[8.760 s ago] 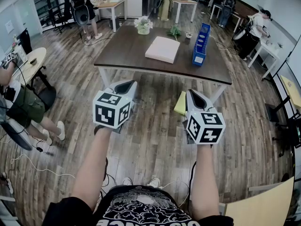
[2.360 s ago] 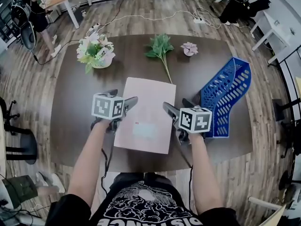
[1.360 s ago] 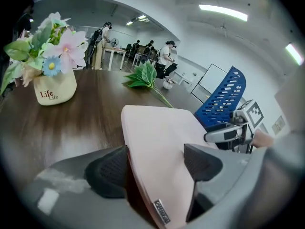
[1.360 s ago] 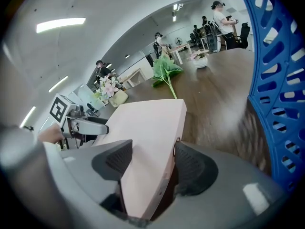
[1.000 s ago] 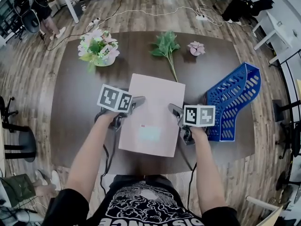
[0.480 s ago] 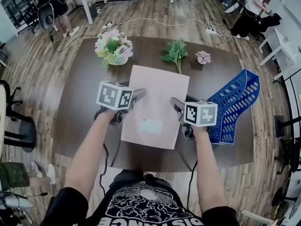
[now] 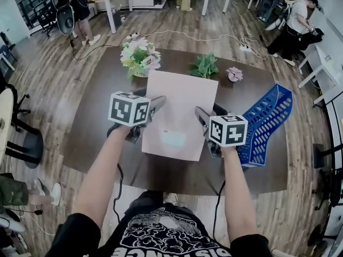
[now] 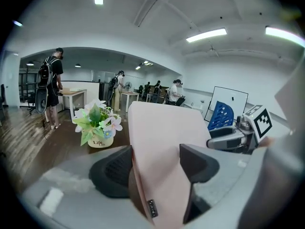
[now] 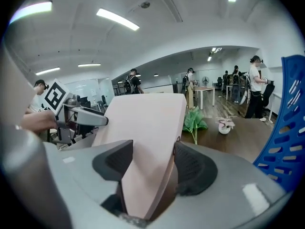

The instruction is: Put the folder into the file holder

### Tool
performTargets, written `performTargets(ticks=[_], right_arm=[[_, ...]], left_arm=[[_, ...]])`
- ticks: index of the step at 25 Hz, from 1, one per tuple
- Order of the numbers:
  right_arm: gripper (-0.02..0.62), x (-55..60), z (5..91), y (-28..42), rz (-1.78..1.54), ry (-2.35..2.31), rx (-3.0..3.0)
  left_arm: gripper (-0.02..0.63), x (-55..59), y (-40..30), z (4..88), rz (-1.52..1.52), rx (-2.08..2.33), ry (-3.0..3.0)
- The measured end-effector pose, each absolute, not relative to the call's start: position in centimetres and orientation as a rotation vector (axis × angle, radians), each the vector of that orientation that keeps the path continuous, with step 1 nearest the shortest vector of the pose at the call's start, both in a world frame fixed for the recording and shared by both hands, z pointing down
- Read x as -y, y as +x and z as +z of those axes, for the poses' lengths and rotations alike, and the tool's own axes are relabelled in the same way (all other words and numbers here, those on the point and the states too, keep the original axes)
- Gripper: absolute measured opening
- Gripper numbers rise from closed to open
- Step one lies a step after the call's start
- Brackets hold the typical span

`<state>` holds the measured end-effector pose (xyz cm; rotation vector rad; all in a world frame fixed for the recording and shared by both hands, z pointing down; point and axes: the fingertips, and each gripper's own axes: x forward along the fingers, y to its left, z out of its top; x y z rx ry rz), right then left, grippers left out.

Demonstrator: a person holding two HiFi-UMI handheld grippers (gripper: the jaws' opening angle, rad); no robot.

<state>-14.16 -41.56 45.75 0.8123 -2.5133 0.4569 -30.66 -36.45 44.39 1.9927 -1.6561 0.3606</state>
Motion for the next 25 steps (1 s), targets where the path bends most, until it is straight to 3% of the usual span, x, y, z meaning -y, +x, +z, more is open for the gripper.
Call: performTargets(ticks=[25], right_arm=[[0.261,34.9,40.4,-12.9,0.095,0.845,2.697]], left_arm=[[0.322,27.6,-28.8,38.6,0.243,1.863,2.020]])
